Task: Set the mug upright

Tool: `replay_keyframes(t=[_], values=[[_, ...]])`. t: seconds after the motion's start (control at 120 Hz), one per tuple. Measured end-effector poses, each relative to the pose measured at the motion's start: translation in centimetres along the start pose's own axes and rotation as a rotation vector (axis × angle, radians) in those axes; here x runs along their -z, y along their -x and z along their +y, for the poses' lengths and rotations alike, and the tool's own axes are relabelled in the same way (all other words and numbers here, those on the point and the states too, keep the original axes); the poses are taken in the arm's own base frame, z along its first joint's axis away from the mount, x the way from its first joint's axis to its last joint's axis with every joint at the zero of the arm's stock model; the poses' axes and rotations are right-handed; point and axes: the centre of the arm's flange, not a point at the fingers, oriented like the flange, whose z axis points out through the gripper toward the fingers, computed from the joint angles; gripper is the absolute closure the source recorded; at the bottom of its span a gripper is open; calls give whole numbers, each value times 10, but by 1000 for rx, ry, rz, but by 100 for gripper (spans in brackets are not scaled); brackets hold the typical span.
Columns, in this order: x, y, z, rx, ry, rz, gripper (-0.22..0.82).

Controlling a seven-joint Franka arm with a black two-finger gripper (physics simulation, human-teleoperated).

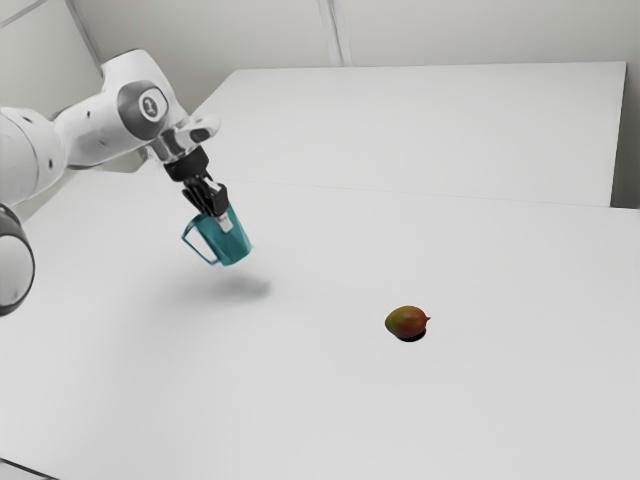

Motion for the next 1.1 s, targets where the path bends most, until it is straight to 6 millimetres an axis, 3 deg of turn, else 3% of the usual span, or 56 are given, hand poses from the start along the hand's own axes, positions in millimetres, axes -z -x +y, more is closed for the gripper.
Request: replay_keyframes(t=[0.133, 0.25, 0.442, 0.767, 0.8, 0.975, 1.1], values=[[-4, -10, 10, 3, -176, -48, 78], [-20, -13, 11, 34, -246, -59, 79], [-56, -6, 5, 110, -279, -65, 79], [-85, -10, -6, 212, -294, -52, 78], [-85, -11, -6, 220, -293, -50, 75], [-85, -11, -5, 260, -278, -35, 37], [-72, -11, 1, 275, -272, -11, 20]])
